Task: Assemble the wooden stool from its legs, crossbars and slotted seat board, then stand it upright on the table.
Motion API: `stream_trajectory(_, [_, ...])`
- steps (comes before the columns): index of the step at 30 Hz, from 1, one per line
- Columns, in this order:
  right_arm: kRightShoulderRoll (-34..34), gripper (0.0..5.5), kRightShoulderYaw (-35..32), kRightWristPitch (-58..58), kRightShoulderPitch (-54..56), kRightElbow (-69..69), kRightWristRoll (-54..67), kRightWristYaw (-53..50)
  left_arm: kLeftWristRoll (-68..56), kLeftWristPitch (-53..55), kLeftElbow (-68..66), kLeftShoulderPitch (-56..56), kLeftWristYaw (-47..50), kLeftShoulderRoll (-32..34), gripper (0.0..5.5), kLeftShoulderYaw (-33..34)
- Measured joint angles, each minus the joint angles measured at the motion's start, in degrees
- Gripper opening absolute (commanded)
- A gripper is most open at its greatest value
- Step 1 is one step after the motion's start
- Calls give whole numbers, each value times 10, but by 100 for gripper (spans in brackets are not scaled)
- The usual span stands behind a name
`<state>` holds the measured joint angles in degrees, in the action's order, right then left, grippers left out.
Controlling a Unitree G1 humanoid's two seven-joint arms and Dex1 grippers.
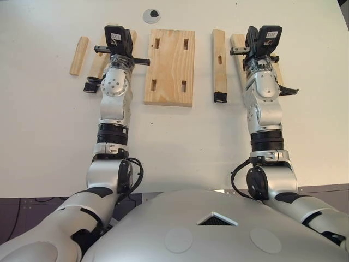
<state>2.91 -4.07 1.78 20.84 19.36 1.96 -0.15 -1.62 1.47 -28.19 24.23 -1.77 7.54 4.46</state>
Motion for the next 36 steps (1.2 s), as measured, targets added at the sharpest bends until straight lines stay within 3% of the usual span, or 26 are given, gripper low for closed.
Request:
stream_trajectory(17, [0, 0, -1, 0, 0, 0, 0, 5, 10, -2, -17, 2, -1, 12, 2, -3])
stream_trajectory(21, [1, 0, -1, 1, 1, 1, 0, 6, 26, -3, -95, 33, -2, 77, 2, 15])
stream_trajectory(24, [2, 0, -2, 2, 1, 1, -1, 6, 13, 15, -184, 77, -57, 171, 52, 47])
stream_trajectory(34, [0, 0, 3, 2, 1, 2, -2, 5, -37, 17, -341, 120, -185, 243, 195, 89])
stream_trajectory(36, [-1, 0, 3, 2, 0, 2, -2, 5, -40, 18, -360, 122, -205, 251, 195, 92])
